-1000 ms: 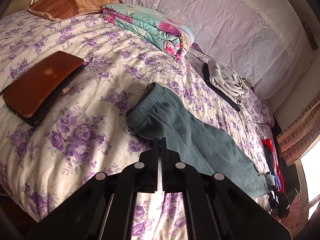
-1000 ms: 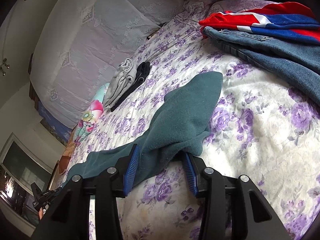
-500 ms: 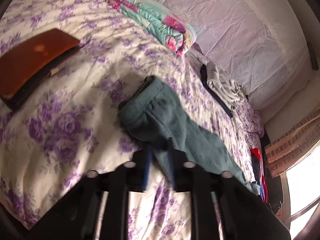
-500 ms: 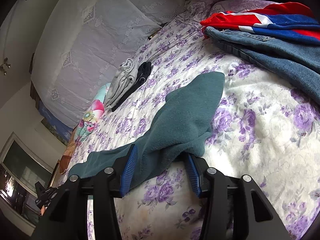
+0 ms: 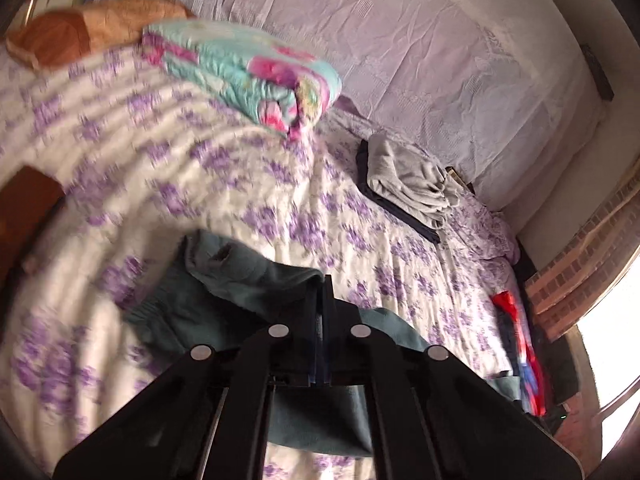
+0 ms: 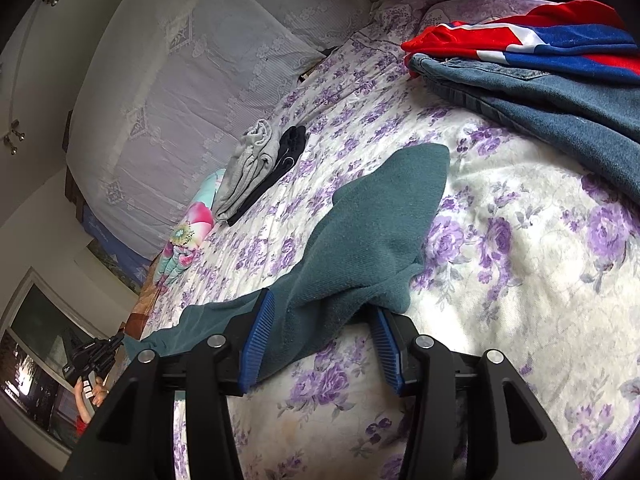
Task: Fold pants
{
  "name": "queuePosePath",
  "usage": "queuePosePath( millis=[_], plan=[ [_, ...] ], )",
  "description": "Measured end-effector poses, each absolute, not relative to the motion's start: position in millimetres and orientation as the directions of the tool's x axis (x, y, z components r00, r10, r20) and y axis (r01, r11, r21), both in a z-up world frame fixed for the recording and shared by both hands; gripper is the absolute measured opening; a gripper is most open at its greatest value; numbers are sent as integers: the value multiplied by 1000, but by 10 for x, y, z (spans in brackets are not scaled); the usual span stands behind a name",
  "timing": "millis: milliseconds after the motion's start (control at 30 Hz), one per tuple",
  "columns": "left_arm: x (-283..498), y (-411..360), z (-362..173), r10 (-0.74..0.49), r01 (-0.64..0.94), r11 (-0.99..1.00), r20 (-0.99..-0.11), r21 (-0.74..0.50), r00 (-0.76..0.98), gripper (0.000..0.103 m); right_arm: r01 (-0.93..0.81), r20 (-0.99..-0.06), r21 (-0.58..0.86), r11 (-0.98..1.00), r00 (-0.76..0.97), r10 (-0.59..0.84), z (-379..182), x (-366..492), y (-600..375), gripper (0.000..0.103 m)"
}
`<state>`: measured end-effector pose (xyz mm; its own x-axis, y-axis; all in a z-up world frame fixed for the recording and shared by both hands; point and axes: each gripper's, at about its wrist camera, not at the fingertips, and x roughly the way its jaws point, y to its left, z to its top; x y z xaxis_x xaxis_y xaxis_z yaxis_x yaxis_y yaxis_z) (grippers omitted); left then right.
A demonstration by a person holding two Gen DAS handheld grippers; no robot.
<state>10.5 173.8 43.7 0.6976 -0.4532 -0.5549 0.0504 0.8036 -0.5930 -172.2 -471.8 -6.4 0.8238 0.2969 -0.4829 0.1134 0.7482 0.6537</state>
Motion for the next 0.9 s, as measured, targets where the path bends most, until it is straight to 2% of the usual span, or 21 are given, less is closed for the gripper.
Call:
queuePosePath(
  millis=[233, 300, 367, 533, 600, 800, 833, 867, 900],
  plan=[
    [-50, 1843, -46, -506, 7, 755, -576, -656, 642, 1, 130, -505, 640, 758, 814, 287, -50, -1711, -4713, 49],
    [-59, 1883, -168, -508, -22, 741, -582, -671, 635, 8, 146, -509, 645, 750, 814, 280, -23, -1727, -4718, 49],
    [-45, 1913, -244, -517, -32, 727, -578, -686, 631, 9, 157, -498, 669, 727, 820, 281, 4, -1783, -4752, 49],
    [-37, 1884, -255, -500, -10, 747, -573, -664, 650, 8, 168, -460, 750, 640, 827, 322, 31, -1926, -4900, 49],
    [-75, 1883, -233, -490, -2, 754, -566, -656, 663, 2, 170, -454, 764, 623, 828, 330, 54, -1966, -4929, 51],
    [-161, 1989, 44, -461, 28, 767, -521, -641, 719, 1, 189, -487, 773, 605, 788, 376, 30, -1805, -4900, 51],
    [-155, 2005, 97, -459, 32, 768, -515, -640, 724, 1, 193, -492, 771, 608, 786, 375, 30, -1738, -4890, 48],
    [-152, 2026, 153, -457, 36, 768, -507, -640, 731, 1, 193, -498, 762, 618, 785, 369, 41, -1650, -4878, 39],
    [-153, 2046, 201, -453, 38, 767, -499, -641, 739, 1, 196, -501, 746, 636, 795, 342, 89, -1596, -4867, 7]
  ],
)
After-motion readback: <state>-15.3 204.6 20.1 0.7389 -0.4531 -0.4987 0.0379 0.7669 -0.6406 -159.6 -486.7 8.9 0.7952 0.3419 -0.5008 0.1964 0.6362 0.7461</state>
